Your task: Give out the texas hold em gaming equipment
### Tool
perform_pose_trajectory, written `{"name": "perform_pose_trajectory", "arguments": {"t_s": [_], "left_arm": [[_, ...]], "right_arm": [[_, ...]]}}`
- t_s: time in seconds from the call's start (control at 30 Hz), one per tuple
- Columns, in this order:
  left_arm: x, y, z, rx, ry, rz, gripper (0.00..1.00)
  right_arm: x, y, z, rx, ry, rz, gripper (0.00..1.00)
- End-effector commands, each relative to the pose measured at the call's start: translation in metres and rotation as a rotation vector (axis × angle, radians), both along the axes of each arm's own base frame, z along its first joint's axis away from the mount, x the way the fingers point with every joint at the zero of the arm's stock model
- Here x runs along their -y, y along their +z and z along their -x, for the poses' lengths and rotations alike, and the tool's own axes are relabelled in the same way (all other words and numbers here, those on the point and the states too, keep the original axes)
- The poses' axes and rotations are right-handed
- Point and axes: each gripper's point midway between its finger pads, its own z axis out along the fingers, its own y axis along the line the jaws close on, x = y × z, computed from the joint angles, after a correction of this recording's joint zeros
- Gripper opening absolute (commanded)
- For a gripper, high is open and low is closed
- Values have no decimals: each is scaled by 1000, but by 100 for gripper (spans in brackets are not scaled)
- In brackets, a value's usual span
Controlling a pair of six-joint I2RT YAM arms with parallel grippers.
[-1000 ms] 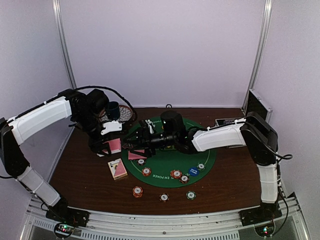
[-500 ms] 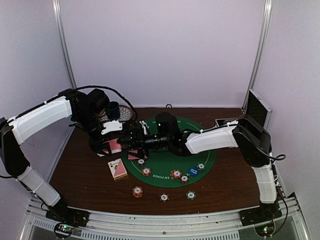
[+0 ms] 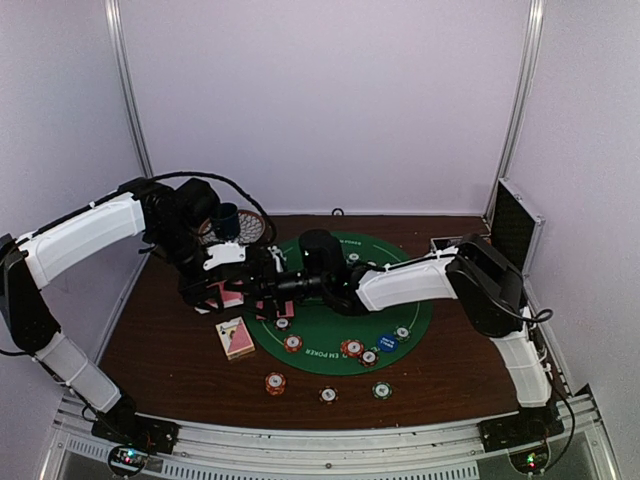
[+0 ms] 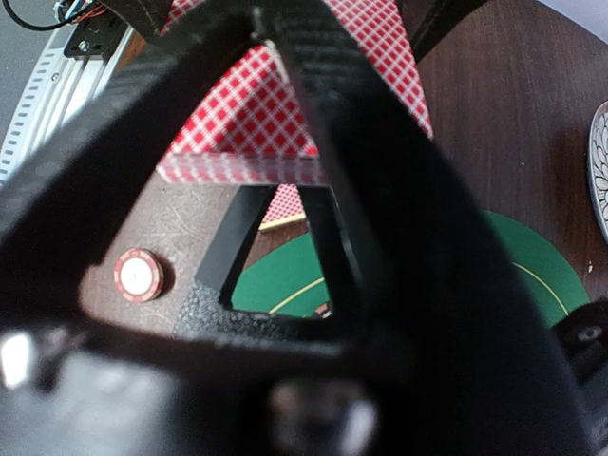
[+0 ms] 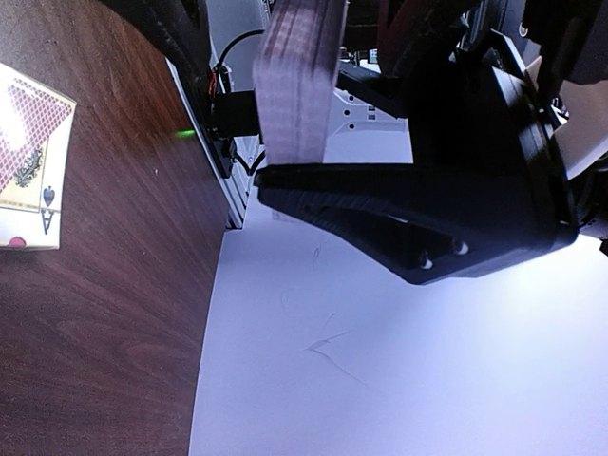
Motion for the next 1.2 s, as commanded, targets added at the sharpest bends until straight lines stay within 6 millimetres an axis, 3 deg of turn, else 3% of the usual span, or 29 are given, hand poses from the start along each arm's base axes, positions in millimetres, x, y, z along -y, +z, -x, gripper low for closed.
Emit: {"name": "perform_pose_trajectory", "arguments": {"t_s": [0.0,0.27,0.53,0.93,1.0,1.1,1.17], "left_arm": [[7,9,-4,24,-11,22,0],[12,7,-2,46,-52,7,0],[11,5,-5,67,-65,-8,0],[12,3,-6,83,-81,-16,0],[12,3,-6,80,-81,-11,19],[17,8,-1,75,-76,30,63],[20,14,3,77,-82,76,79]], "right_arm": [[-8,9,2,-3,15,-44,63],[-15,12,1,-28,24,-62,58],[-16,18,5,-69,55,-107,33],[-15,21,11,-86,85,-118,8],[-14,23,12,-89,84,-126,1],[-11,27,11,-98,78,-147,0],[-8,30,13,-102,76,-160,0]]}}
